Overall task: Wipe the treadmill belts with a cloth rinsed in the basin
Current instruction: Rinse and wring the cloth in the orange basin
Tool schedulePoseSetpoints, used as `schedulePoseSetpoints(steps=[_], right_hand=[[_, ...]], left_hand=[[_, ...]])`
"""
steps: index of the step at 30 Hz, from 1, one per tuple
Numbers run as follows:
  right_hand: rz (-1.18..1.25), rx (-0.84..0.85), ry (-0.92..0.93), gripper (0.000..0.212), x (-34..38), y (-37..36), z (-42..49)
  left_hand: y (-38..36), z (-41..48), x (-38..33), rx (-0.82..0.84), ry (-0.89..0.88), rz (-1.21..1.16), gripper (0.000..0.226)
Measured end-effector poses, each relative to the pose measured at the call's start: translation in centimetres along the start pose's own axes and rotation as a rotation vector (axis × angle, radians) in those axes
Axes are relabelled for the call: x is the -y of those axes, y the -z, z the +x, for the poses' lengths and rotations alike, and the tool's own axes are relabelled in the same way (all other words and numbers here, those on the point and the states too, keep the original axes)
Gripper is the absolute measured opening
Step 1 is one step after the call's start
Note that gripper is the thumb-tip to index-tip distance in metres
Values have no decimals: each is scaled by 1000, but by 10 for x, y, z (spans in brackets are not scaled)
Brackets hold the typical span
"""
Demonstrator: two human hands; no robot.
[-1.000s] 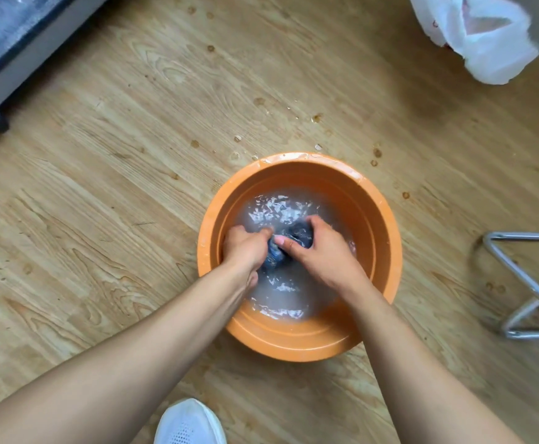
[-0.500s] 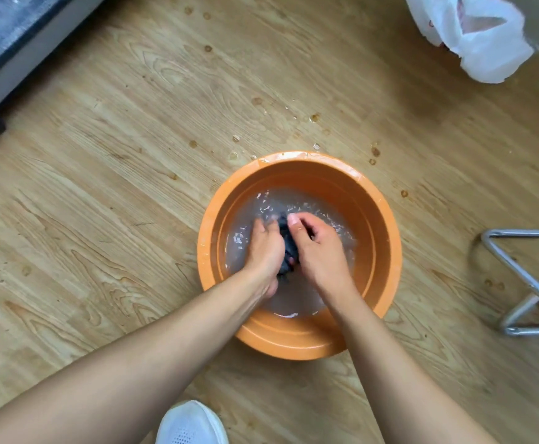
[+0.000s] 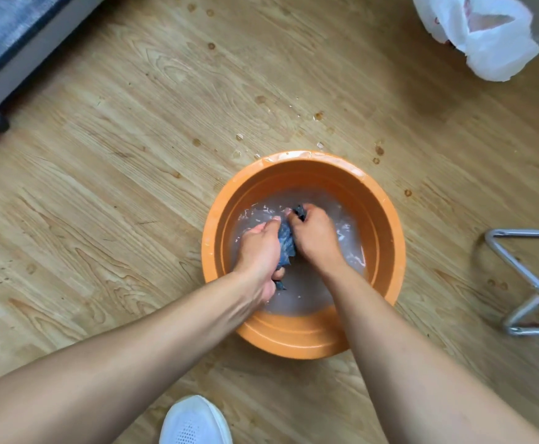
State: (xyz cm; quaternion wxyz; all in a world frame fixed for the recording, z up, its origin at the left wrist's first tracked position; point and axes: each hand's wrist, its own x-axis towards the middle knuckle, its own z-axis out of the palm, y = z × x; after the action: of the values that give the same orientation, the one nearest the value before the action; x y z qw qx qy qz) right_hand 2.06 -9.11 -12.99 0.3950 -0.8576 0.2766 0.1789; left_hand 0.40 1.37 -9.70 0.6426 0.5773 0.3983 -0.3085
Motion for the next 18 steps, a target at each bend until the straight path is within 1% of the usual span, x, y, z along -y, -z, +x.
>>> schedulePoseSetpoints(steps=[2, 5, 7, 9, 10, 11, 13, 14, 16, 18], right_hand=[[-45, -3, -14, 32, -6, 10, 4], [-44, -50, -110, 42, -16, 22, 1], [34, -78, -75, 51, -17, 27, -10], [181, -40, -38, 59, -10, 29, -26], [224, 17, -27, 59, -6, 28, -34], [220, 86, -1, 55, -2, 27, -42], [110, 193, 96, 42, 1, 23, -52], [63, 208, 133, 34, 0, 19, -54], [-34, 192, 158, 17, 0, 11, -54], [-163, 157, 133, 21, 2, 1, -51]], left_hand=[[12, -1, 8, -57, -78, 36, 23], [24, 4, 19, -158, -215, 104, 43], [22, 8, 22, -175, -230, 171, 52], [14, 8, 18, -125, -130, 231, 56], [10, 9, 15, -79, -57, 214, 54], [8, 9, 13, -34, 13, 143, 51], [6, 7, 7, 34, 161, -62, 53], [6, 4, 2, 66, 228, -149, 57], [2, 2, -1, 89, 270, -170, 62], [-3, 0, -2, 67, 269, -122, 59]])
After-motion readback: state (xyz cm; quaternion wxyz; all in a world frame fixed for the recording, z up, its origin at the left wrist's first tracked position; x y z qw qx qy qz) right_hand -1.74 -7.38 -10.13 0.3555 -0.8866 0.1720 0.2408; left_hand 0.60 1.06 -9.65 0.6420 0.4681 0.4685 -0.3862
